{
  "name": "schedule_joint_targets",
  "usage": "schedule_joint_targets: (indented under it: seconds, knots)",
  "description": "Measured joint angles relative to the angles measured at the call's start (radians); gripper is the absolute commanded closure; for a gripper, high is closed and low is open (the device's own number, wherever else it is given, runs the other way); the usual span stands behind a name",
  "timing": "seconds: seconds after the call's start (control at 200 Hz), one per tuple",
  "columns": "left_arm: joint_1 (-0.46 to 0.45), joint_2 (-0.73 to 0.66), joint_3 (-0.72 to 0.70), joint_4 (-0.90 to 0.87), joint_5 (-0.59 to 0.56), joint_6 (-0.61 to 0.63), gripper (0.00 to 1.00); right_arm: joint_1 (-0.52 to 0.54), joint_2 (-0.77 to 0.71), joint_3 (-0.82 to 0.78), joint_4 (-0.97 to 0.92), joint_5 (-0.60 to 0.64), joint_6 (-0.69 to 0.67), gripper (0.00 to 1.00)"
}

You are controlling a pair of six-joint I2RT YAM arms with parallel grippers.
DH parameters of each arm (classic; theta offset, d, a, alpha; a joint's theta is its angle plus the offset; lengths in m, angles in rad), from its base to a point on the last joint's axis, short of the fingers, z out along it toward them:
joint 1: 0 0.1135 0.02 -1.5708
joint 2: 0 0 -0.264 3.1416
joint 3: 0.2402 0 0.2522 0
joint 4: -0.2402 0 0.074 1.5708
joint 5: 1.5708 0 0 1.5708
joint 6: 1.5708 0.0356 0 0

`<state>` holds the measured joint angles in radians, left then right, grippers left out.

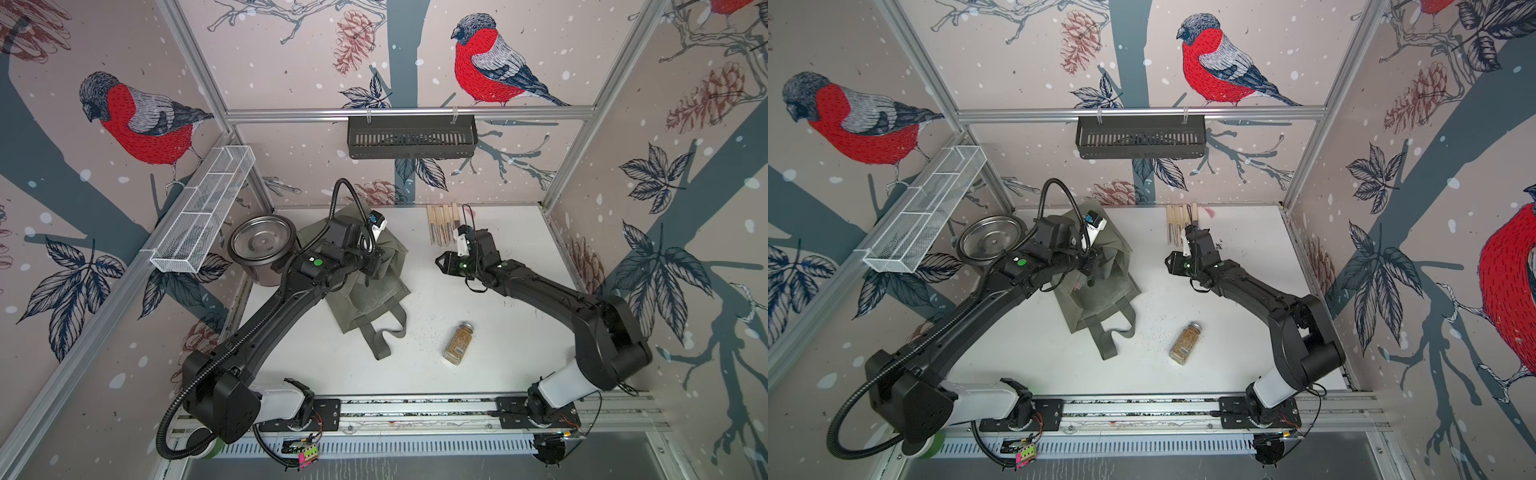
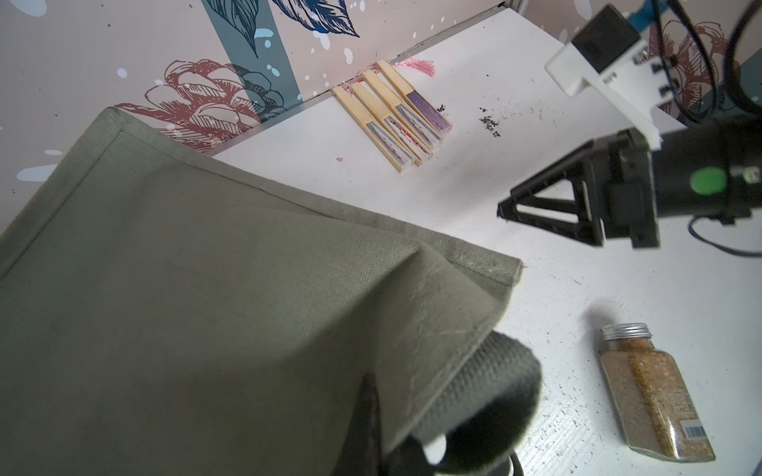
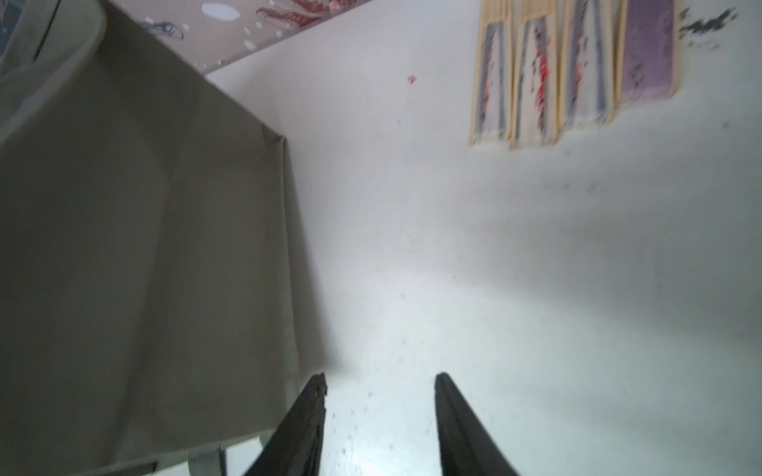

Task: Take out the folding fans from the tote bags
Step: Adjust the folding fan in the canvas bag.

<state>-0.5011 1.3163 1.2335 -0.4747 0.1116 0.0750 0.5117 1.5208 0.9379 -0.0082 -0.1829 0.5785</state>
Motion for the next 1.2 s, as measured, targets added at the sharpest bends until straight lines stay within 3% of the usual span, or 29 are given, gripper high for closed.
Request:
schedule_joint_targets:
  seconds: [0.305, 0.61, 0.951, 1.201]
  knots:
    - [0.0, -0.009, 0.001, -0.001, 0.01, 0.003, 1.0, 0.368, -0.234, -0.252, 0.187, 0.196, 0.136, 0.62]
    - [0.0, -0.023, 0.0, -0.001, 0.01, 0.011, 1.0, 0.708, -0.163, -0.3, 0.396, 0.378, 0.274, 0.67]
    - [0.001, -0.041, -0.006, -0.002, 0.01, 0.012, 1.0, 0.745, 0.086, -0.204, 0.574, 0.441, 0.402, 0.67]
    - [0.001, -0.043, -0.008, -0.002, 0.011, 0.012, 1.0, 0.695, 0.307, -0.122, 0.729, 0.372, 0.522, 0.62]
